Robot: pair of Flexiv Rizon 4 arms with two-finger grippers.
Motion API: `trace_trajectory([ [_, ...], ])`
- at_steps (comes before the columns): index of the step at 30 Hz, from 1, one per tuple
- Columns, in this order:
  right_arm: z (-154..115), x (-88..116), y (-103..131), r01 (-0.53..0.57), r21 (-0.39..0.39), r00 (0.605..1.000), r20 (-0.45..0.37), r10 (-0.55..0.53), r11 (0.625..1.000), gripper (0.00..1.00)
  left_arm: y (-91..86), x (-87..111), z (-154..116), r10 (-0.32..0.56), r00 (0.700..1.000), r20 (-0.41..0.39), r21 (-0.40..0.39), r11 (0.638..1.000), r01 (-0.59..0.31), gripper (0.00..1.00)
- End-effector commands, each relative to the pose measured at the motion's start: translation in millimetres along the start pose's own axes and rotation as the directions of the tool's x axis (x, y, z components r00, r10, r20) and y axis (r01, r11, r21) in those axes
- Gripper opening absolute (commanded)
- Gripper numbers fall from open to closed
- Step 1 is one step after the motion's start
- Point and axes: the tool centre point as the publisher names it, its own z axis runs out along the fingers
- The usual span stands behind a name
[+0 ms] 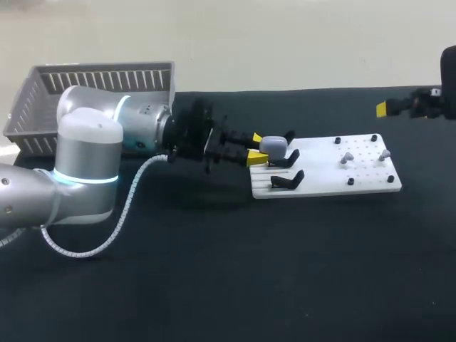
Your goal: Pick up each earbud case from the left stands, insert the matching earbuds, close the lid, and place the case in the box.
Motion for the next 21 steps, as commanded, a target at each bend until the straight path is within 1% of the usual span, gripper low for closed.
trace_trajectory([
  [1, -23.6, 20.4, 22.5, 0.022, -0.141, 1.000, 0.021, -0.019, 0.990, 1.00, -0.2, 0.8, -0.4, 0.002, 1.000, 0.003, -0.001, 1.000, -0.002, 0.00],
  [6, -40.6, 40.5, 63.3, 0.099, -0.171, 0.995, 0.017, -0.097, 0.980, 1.00, -0.2, 0.8, -0.4, 0.002, 1.000, 0.003, -0.001, 1.000, -0.002, 0.00],
  [9, -46.2, 48.9, 87.8, 0.139, -0.167, 0.990, 0.008, -0.140, 0.976, 1.00, -0.2, 0.8, -0.4, 0.002, 1.000, 0.003, -0.001, 1.000, -0.002, 0.00],
  [10, -46.5, 51.5, 93.8, 0.145, -0.154, 0.989, -0.002, -0.147, 0.977, 1.00, -0.2, 0.8, -0.4, 0.002, 1.000, 0.003, -0.001, 1.000, -0.002, 0.00],
  [11, -45.9, 54.2, 99.4, 0.146, -0.143, 0.989, -0.007, -0.149, 0.979, 1.00, -0.2, 0.8, -0.4, 0.002, 1.000, 0.003, -0.001, 1.000, -0.002, 0.00],
  [12, -44.3, 57.0, 104.7, 0.144, -0.149, 0.989, -0.017, -0.149, 0.978, 1.00, -0.2, 0.8, -0.4, 0.002, 1.000, 0.003, -0.001, 1.000, -0.002, 0.00],
  [17, -30.7, 65.1, 127.4, 0.158, -0.101, 0.984, -0.062, -0.165, 0.982, 1.00, -0.2, 0.8, -0.4, 0.002, 1.000, 0.003, -0.001, 1.000, -0.002, 0.00],
  [20, -21.3, 66.4, 141.6, 0.162, -0.109, 0.983, -0.075, -0.170, 0.981, 1.00, -0.2, 0.8, -0.4, 0.002, 1.000, 0.003, -0.001, 1.000, -0.002, 0.00],
  [21, -17.3, 67.1, 147.3, 0.164, -0.130, 0.981, -0.083, -0.175, 0.978, 1.00, -0.2, 0.8, -0.4, 0.002, 1.000, 0.003, -0.001, 1.000, -0.002, 0.00],
])
